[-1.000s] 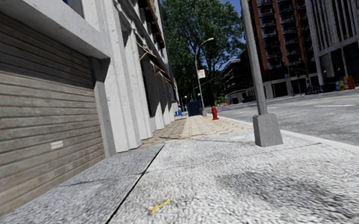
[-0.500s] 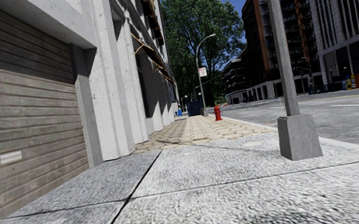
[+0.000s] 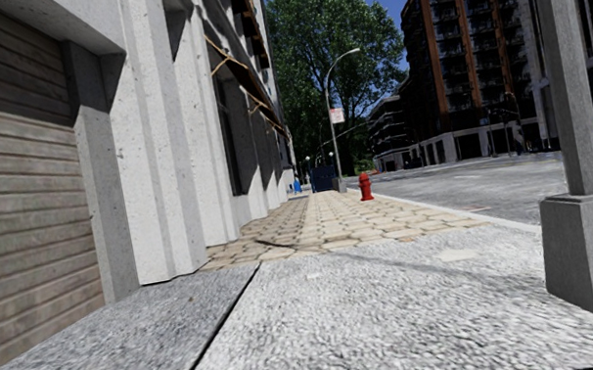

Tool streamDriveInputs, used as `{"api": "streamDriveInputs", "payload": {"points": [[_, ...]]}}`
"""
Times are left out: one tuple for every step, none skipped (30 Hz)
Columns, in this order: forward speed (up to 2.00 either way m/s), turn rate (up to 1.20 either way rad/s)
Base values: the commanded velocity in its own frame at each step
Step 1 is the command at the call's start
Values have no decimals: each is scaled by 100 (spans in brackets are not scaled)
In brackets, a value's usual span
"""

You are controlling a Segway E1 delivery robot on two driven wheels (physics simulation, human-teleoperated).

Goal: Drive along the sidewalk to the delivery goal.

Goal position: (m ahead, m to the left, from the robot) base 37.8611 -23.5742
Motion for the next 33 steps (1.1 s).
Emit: {"api": "streamDriveInputs", "payload": {"points": [[200, 0], [200, 0], [200, 0], [200, 0], [200, 0], [200, 0], [200, 0], [200, 0], [200, 0], [200, 0], [200, 0], [200, 0], [200, 0], [200, 0], [200, 0], [200, 0], [200, 0], [200, 0], [200, 0], [200, 0], [200, 0], [200, 0], [200, 0], [200, 0], [200, 0], [200, 0], [200, 0], [200, 0], [200, 0], [200, 0], [200, 0], [200, 0], [200, 0]]}}
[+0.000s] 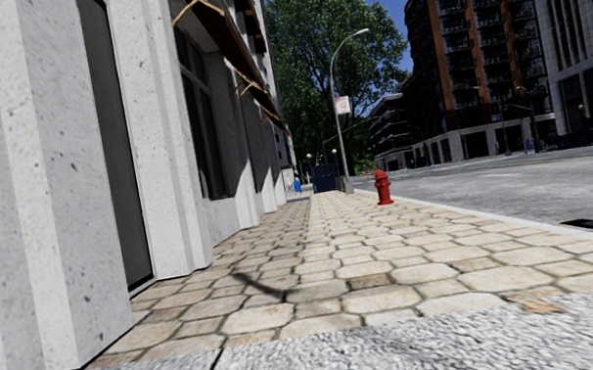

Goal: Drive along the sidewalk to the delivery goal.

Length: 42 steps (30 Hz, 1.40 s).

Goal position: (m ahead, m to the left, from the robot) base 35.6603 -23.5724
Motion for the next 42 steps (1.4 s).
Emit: {"api": "streamDriveInputs", "payload": {"points": [[200, 0], [200, 0], [200, 0], [200, 0], [200, 0], [200, 0], [200, 0], [200, 0], [200, 0], [200, 0], [200, 0], [200, 0], [200, 0], [200, 0], [200, 0], [200, 0], [200, 0], [200, 0], [200, 0], [200, 0], [200, 0], [200, 0], [200, 0], [200, 0], [200, 0], [200, 0], [200, 0], [200, 0], [200, 0], [200, 0], [200, 0], [200, 0], [200, 0], [200, 0], [200, 0], [200, 0], [200, 0], [200, 0], [200, 0], [200, 0], [200, 0], [200, 0]]}}
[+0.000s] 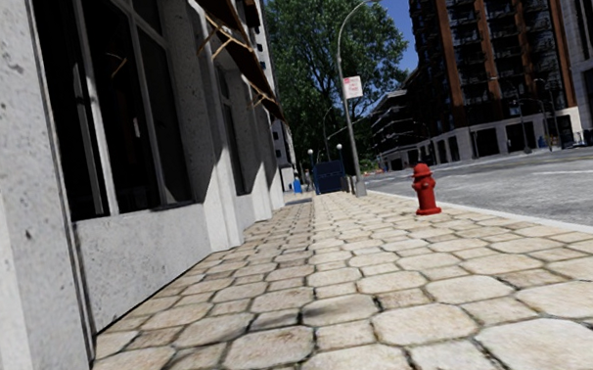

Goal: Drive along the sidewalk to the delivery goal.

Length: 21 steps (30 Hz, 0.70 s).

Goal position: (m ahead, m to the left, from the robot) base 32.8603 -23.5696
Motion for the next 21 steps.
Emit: {"api": "streamDriveInputs", "payload": {"points": [[200, 0], [200, 0], [200, 0], [200, 0], [200, 0], [200, 0], [200, 0], [200, 0], [200, 0], [200, 0], [200, 0], [200, 0], [200, 0], [200, 0], [200, 0], [200, 0], [200, 0], [200, 0], [200, 0], [200, 0], [200, 0]]}}
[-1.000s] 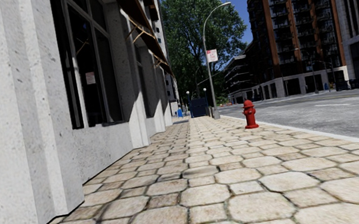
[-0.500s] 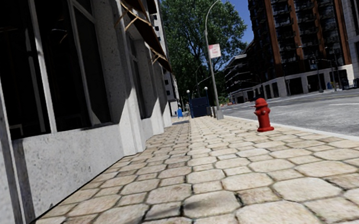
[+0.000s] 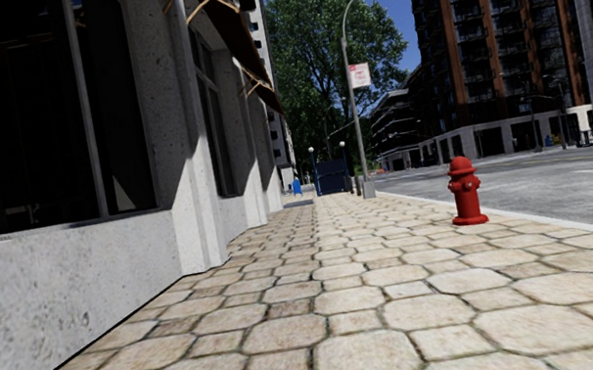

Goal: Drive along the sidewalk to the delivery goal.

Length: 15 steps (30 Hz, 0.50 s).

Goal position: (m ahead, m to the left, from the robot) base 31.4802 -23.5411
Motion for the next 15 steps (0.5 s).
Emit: {"api": "streamDriveInputs", "payload": {"points": [[200, 0], [200, 0], [200, 0], [200, 0], [200, 0], [200, 0], [200, 0], [200, 0], [200, 0], [200, 0], [200, 0], [200, 0], [200, 0], [200, 0], [200, 0]]}}
